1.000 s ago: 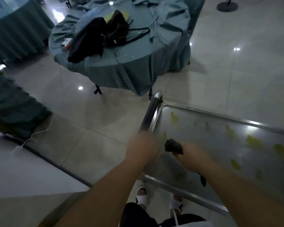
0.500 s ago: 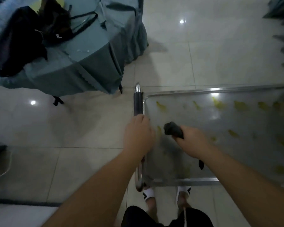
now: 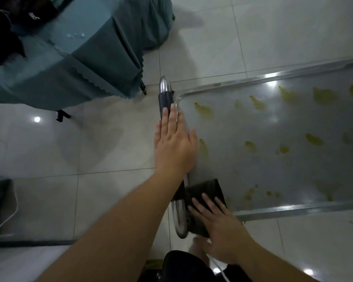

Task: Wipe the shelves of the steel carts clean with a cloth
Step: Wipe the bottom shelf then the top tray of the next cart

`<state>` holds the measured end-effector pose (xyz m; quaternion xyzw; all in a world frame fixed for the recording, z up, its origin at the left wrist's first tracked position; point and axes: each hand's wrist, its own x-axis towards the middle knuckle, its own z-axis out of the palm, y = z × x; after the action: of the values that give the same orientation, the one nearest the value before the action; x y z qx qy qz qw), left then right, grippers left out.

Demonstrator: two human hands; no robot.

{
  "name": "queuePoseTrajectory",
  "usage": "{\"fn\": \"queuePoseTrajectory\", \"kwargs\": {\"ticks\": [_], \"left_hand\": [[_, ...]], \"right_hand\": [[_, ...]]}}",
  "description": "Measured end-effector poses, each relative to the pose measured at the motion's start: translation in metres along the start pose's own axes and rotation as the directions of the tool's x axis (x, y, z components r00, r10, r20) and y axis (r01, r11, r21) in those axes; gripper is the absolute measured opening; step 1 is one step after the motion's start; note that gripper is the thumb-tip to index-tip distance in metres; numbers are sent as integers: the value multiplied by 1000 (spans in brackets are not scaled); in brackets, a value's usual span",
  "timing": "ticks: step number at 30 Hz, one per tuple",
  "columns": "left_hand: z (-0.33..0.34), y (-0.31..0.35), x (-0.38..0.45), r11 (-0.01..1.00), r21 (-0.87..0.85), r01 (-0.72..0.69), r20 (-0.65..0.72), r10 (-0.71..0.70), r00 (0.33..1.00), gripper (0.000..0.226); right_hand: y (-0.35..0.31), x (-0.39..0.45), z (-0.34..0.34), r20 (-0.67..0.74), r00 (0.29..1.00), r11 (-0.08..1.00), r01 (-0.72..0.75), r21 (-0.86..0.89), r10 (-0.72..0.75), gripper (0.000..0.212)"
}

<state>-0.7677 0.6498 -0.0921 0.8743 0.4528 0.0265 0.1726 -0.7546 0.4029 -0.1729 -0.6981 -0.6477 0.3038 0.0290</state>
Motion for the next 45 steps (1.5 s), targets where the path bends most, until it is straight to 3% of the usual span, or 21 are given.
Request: {"fn": "queuePoseTrajectory", "kwargs": {"ticks": [4,8,15,20,23,27,34,37,42,45], "left_hand": [[5,1,-3,1000,21,-6,-5,6,1000,63],[5,1,0,1000,22,-16,-15,16,1000,63],[6,3,-1,999,43,-10,-19,11,1000,64],[7,3,0,1000,23,-8,-43,9,999,63],[4,7,0,998,65,8,-58,-4,998,64],[1,8,-2,995,94,17,-24,-14,1000,63],[-5,11,-4,997,75,30,30,-33,999,63],[-7,15,-5,996,75,55,22,-57,998,62],[-9,19,-7,995,77,71,27,-73,997,62],[-9,19,-7,994,85,71,10,-72,997,62]], "right_hand": [[-1,1,24,-80,994,997,-66,37,69,75],[19,38,9,-128,990,997,-70,-38,65,72],[72,158,-73,-145,988,993,-63,-95,49,76],[122,260,-143,-167,965,974,-216,-70,202,75],[138,283,-158,-158,966,971,-219,-94,203,73],[127,243,-140,-136,975,979,-189,-74,177,75],[73,21,-17,-104,994,992,-53,-112,42,77],[79,-35,7,-64,997,989,-43,-141,34,76],[132,3,-35,-71,995,982,51,-183,-65,72],[165,76,-89,-120,992,982,0,-189,-23,69]]}}
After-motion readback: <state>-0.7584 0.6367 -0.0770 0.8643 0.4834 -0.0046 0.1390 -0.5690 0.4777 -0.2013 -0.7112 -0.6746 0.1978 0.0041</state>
